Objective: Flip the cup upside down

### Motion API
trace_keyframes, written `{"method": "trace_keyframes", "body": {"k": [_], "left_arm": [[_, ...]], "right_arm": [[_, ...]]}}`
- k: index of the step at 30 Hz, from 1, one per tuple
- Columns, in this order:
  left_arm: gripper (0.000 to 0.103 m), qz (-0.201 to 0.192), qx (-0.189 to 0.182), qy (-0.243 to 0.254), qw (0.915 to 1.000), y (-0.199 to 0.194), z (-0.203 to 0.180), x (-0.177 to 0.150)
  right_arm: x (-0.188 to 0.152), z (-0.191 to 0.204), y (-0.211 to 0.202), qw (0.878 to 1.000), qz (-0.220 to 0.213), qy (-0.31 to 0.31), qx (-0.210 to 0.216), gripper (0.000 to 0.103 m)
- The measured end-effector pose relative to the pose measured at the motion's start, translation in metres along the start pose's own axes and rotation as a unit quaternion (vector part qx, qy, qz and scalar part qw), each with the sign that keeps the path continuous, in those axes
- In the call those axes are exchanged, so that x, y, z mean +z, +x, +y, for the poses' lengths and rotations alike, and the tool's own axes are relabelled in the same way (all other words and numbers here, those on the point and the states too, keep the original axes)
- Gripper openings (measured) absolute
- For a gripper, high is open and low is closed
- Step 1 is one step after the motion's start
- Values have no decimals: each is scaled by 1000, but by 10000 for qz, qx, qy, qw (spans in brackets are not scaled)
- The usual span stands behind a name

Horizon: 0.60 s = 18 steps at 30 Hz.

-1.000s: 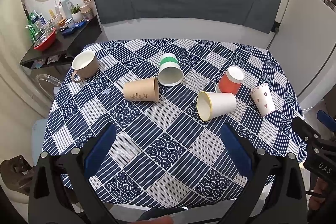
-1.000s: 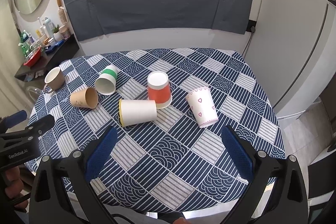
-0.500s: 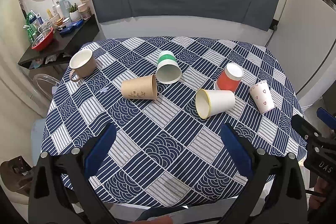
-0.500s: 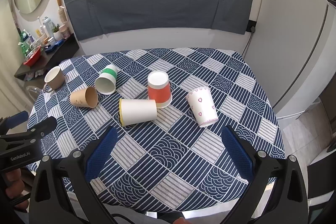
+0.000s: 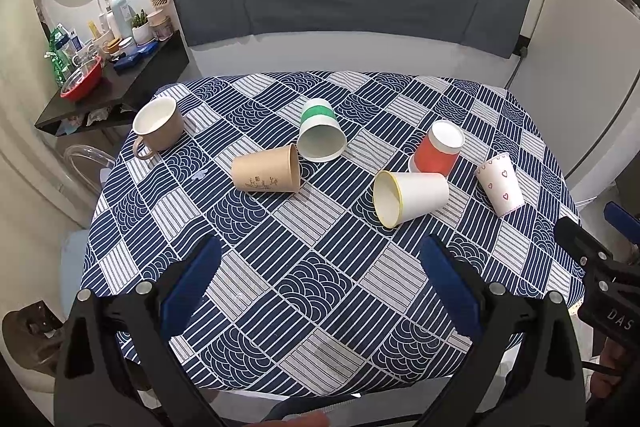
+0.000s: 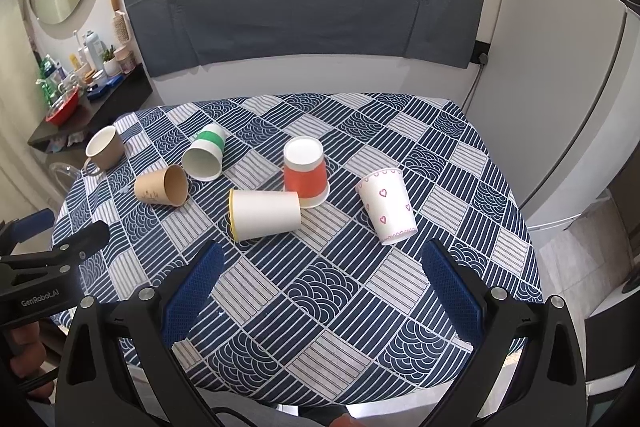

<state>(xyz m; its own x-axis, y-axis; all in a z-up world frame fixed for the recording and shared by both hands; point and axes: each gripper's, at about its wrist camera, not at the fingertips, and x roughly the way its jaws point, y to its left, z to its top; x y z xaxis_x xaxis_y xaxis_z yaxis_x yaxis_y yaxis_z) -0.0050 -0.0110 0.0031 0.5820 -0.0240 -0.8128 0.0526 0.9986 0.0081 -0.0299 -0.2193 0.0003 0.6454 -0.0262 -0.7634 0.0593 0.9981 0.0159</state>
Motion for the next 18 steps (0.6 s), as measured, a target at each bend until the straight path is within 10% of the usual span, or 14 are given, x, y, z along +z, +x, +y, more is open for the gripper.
{"method": "trace_keyframes", "body": {"k": [18], "left_arm": [[97, 6, -14, 50, 10000, 0, -2, 1]], "right_arm": [[1, 1, 2, 10000, -4, -13, 10, 95]]}}
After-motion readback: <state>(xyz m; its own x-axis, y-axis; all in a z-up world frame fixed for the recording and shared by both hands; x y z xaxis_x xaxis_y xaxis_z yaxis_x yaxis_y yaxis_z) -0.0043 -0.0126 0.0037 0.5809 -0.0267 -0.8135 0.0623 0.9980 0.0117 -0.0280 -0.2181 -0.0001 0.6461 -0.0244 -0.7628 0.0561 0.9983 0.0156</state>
